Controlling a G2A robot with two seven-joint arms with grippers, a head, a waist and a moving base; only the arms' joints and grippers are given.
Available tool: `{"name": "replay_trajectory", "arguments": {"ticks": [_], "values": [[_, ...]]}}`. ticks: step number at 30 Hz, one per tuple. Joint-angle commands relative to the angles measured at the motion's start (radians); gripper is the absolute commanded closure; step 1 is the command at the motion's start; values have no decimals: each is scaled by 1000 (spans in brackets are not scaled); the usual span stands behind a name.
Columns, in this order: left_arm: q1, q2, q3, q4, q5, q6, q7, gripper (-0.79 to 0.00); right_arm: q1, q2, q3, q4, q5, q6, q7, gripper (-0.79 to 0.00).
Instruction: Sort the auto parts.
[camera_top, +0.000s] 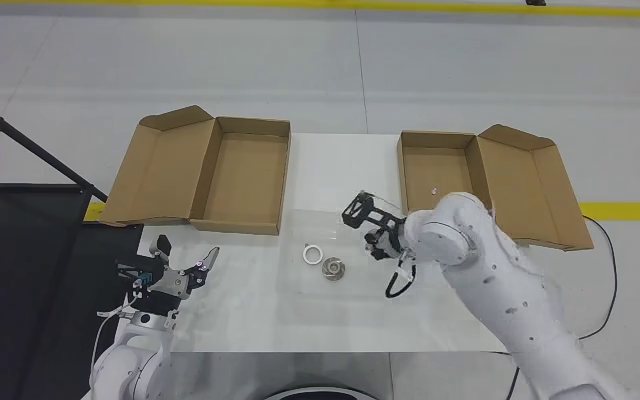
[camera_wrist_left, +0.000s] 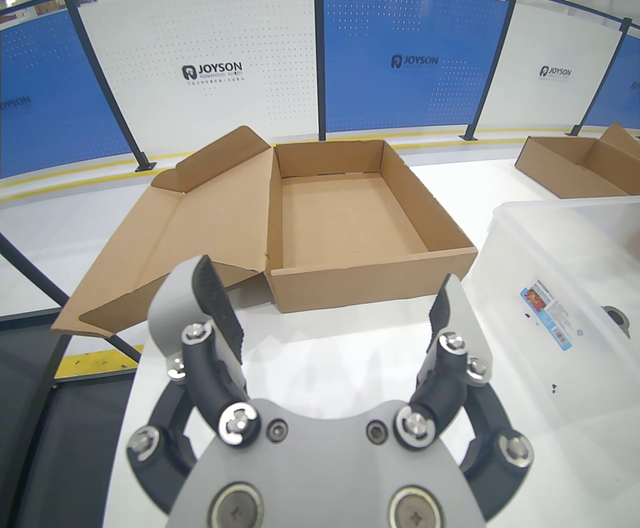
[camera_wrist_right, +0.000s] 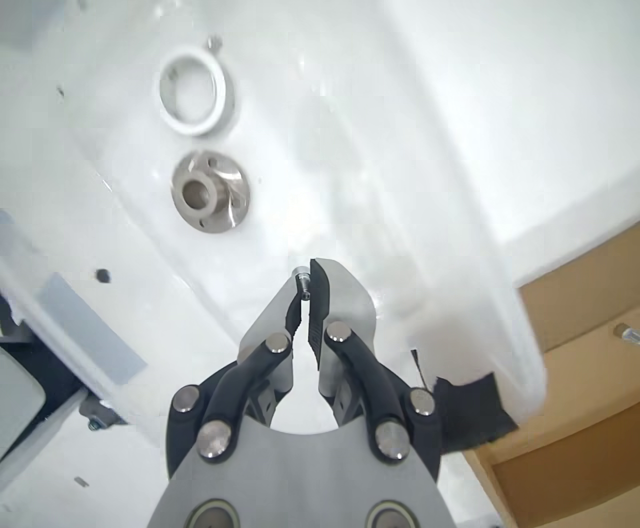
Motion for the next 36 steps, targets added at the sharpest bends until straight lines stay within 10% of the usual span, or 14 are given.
{"name": "replay_trajectory", "arguments": {"ticks": [1,10,20,29,36], "values": [[0,0,0,0,0,0,0,-785,-23,12,79,-17,65,4,-39,0],[0,0,0,0,0,0,0,-785,-177,52,431,10,543,-125,-298,0],[0,0,0,0,0,0,0,-785,-206,63,542,142,897,-288,-390,0],[0,0,0,0,0,0,0,-785,-216,79,568,128,844,-289,-397,0],[0,0,0,0,0,0,0,-785,-188,90,498,39,329,97,-425,0]]}}
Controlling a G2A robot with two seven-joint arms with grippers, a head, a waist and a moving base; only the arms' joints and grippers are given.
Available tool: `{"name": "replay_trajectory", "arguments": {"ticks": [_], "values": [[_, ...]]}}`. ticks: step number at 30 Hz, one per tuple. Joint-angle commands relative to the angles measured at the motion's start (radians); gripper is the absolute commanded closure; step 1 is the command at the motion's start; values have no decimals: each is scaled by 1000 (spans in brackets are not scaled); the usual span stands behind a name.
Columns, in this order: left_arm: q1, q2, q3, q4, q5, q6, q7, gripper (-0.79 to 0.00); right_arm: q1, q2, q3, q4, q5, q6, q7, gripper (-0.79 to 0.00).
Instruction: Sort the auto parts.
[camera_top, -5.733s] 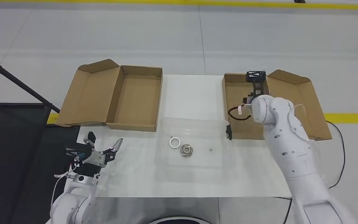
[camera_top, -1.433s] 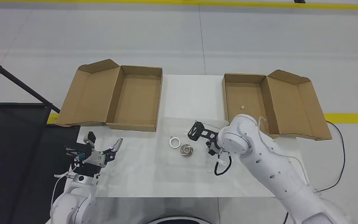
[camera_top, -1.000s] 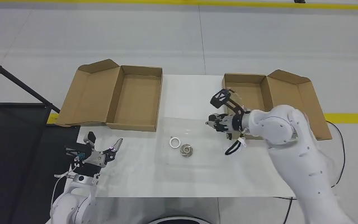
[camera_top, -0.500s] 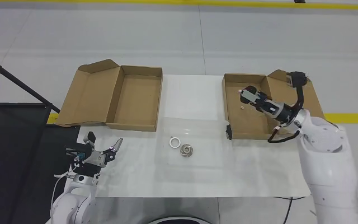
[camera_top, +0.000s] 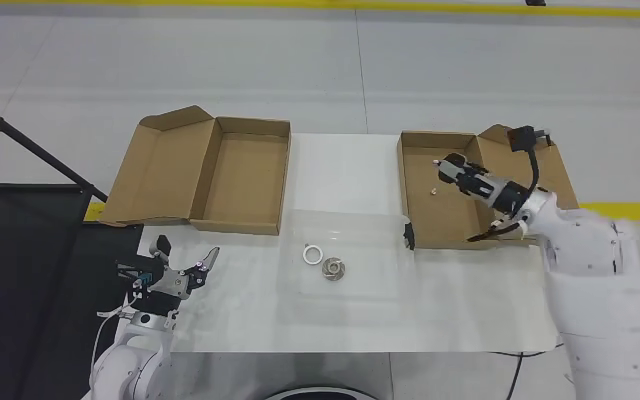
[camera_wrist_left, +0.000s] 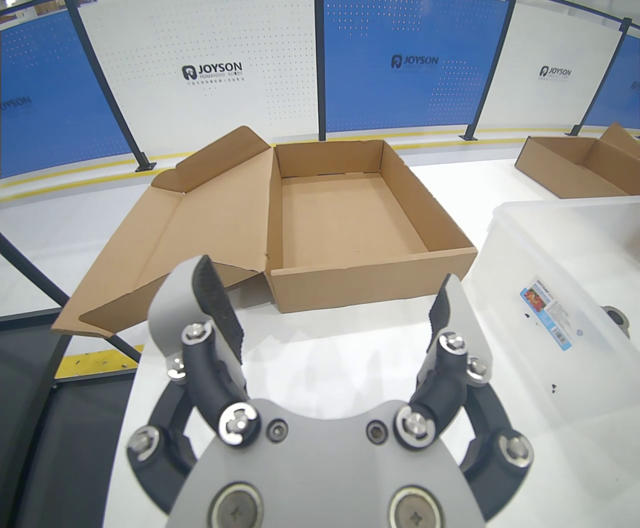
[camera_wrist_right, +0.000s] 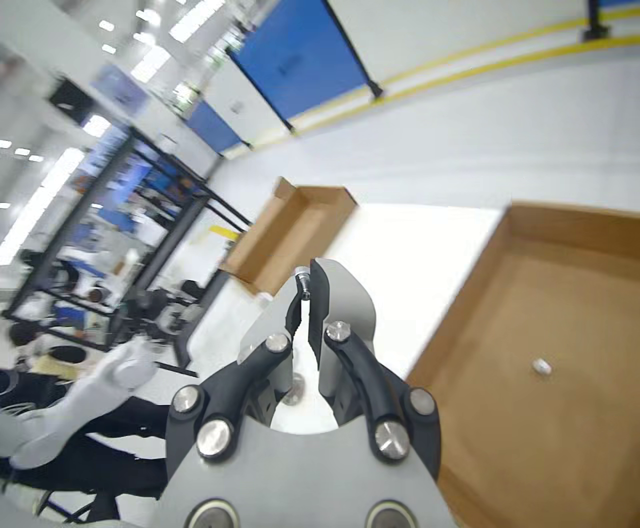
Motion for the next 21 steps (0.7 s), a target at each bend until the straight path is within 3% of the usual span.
{"name": "replay_trajectory", "arguments": {"ticks": [1,11,21], "values": [[0,0,0,0,0,0,0,-785,26,0,-50,6,-135,109,38,0],[0,0,0,0,0,0,0,-785,177,-18,-286,139,-521,319,192,0],[0,0,0,0,0,0,0,-785,295,-54,-445,295,-668,430,325,0]]}}
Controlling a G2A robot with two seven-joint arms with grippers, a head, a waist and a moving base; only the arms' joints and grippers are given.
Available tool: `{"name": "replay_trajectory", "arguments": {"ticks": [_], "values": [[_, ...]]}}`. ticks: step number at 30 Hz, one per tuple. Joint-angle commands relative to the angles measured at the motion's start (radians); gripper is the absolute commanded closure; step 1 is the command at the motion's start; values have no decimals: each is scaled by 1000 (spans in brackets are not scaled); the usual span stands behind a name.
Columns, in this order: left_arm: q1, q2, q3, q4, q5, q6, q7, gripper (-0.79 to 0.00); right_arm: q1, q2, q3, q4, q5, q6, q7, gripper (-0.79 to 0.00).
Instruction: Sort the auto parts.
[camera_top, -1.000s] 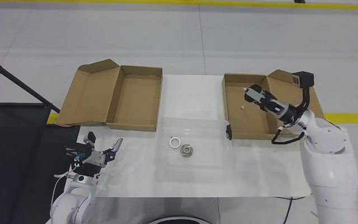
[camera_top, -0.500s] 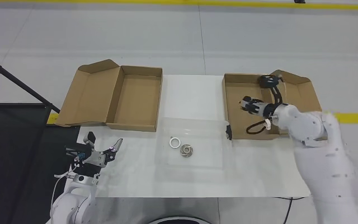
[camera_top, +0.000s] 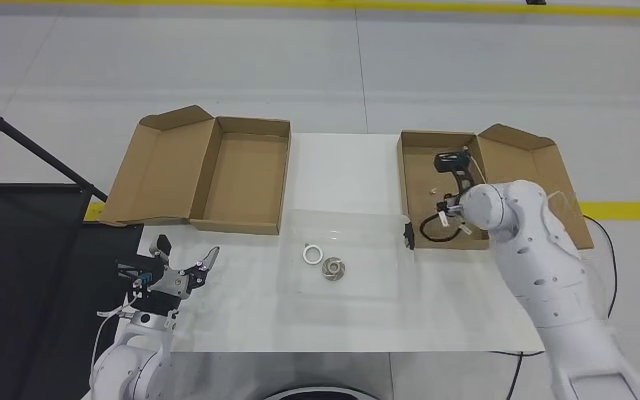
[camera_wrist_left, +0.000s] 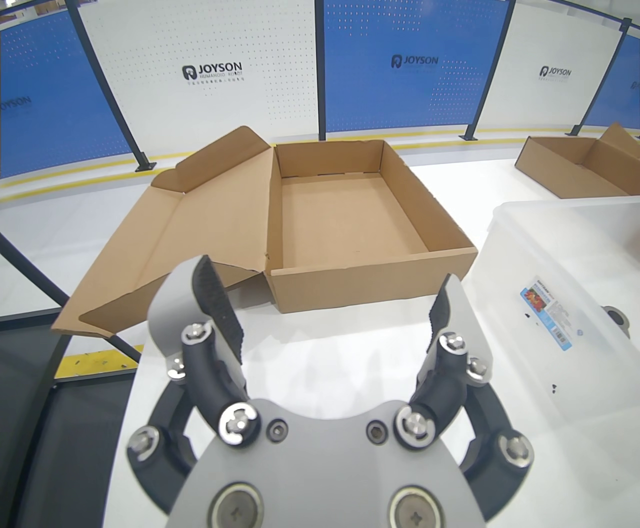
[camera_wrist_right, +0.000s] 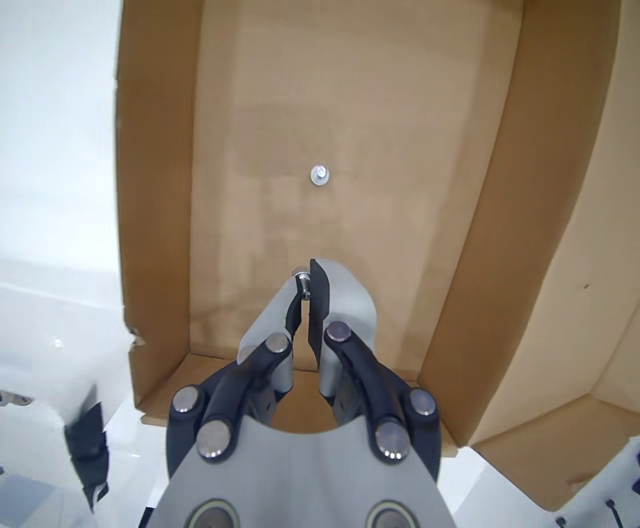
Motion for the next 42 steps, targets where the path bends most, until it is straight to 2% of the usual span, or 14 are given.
{"name": "replay_trajectory", "arguments": {"ticks": [1,9,11,13,19,26,30,34,36,37,39,42], "values": [[0,0,0,0,0,0,0,-785,17,-7,-23,27,-10,9,16,0],[0,0,0,0,0,0,0,-785,66,-31,-66,113,1,-2,31,0],[0,0,0,0,0,0,0,-785,74,-35,-72,128,0,-3,32,-89],[0,0,0,0,0,0,0,-785,79,-38,-75,140,1,-4,32,-123],[0,0,0,0,0,0,0,-785,92,-46,-78,162,0,-1,27,-154],[0,0,0,0,0,0,0,-785,78,-40,-47,126,-13,5,22,-299],[0,0,0,0,0,0,0,-785,43,-27,0,55,-18,7,6,-369],[0,0,0,0,0,0,0,-785,-12,-11,58,-42,-28,12,-13,-508],[0,0,0,0,0,0,0,-785,-44,-3,89,-97,-30,13,-28,-653],[0,0,0,0,0,0,0,-785,-61,1,104,-125,-31,13,-35,-668],[0,0,0,0,0,0,0,-785,-99,7,138,-186,-25,16,-63,-785],[0,0,0,0,0,0,0,-785,-165,18,198,-281,-6,-1,-122,-785]]}}
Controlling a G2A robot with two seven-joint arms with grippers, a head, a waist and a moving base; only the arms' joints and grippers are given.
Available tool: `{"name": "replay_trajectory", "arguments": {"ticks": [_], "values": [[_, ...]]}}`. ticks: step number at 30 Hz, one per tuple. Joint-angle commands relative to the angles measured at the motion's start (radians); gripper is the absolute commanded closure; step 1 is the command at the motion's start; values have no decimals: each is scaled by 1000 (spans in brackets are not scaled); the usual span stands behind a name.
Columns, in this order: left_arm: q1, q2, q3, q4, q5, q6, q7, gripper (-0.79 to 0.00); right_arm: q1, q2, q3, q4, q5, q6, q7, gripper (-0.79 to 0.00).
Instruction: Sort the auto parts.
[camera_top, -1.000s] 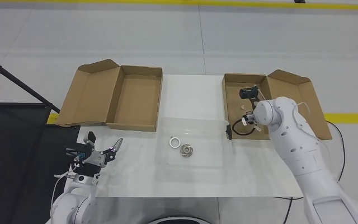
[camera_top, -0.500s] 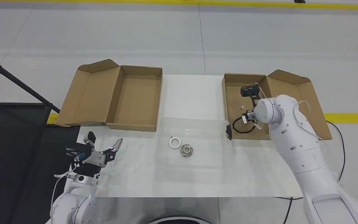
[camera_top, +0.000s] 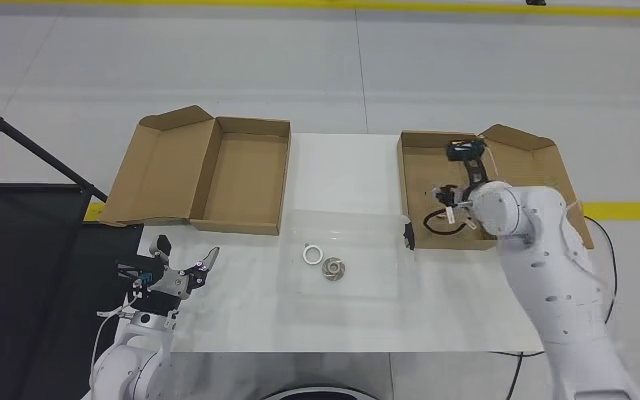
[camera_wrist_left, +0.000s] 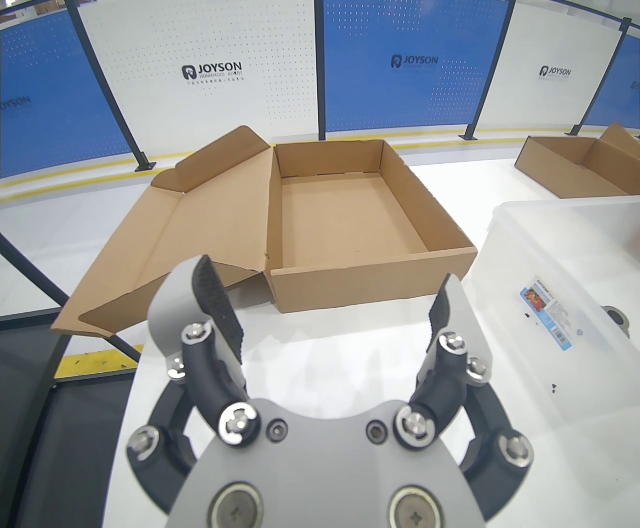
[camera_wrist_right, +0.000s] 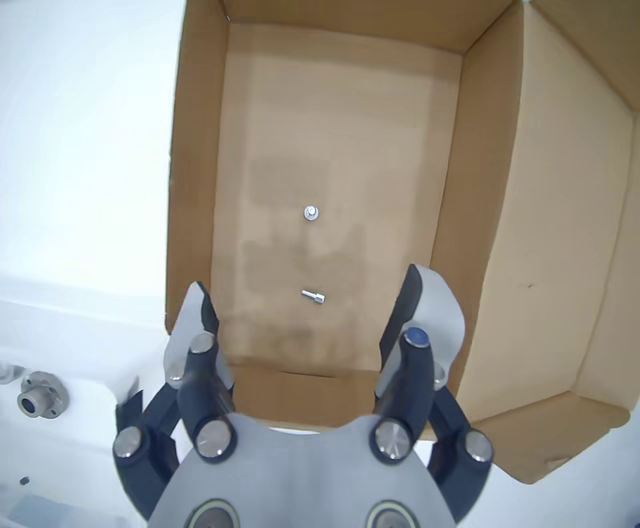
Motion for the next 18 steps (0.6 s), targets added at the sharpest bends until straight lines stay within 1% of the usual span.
{"name": "replay_trajectory", "arguments": {"ticks": [1,6,9,18], "values": [[0,0,0,0,0,0,0,-785,-46,6,40,-64,18,-14,-42,-785],[0,0,0,0,0,0,0,-785,-172,20,143,-218,55,-41,-149,-785],[0,0,0,0,0,0,0,-785,-236,25,198,-287,92,-58,-202,-785],[0,0,0,0,0,0,0,-785,-243,26,203,-294,100,-61,-207,-785]]}}
